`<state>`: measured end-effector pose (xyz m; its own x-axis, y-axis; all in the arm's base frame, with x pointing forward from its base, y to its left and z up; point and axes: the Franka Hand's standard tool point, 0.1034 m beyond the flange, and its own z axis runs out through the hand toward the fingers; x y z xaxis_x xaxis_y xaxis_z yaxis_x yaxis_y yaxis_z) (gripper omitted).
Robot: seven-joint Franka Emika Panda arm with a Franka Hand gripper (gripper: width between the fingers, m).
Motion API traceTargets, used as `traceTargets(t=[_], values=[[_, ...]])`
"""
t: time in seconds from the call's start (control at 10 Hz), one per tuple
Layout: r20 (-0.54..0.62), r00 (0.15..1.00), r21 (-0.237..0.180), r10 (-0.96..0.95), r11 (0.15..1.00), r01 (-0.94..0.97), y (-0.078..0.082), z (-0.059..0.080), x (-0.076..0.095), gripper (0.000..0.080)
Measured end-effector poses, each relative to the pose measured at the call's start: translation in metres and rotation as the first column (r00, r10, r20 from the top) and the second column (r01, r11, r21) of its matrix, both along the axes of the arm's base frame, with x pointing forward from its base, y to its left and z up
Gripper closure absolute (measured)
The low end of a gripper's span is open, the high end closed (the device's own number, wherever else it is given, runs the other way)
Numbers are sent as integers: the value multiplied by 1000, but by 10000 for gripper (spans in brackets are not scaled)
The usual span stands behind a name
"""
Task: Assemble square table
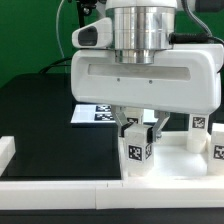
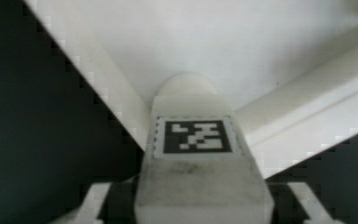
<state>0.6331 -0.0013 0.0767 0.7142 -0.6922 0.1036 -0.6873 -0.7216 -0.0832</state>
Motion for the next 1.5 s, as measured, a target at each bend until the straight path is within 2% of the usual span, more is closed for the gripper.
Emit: traceTargets(t=[0.2,0.3,0.4,0.6,0.9,1.1,1.4,1.5], values=[[-52,950,45,-307,950,309,-2,1,2,514],[-74,903,52,-424,902,428,-1,0,4,514],[-82,840,67,-537,838,542,1,-1,3,514],[-107,650,90,-753,643,760,4,-1,4,514],[-133,458,100,-879,448,889,2,0,4,514],[-140,398,95,-906,388,917,0,-1,4,514],[-139,412,96,-900,402,911,1,0,4,509],[-143,446,104,-883,435,894,4,9,5,292]])
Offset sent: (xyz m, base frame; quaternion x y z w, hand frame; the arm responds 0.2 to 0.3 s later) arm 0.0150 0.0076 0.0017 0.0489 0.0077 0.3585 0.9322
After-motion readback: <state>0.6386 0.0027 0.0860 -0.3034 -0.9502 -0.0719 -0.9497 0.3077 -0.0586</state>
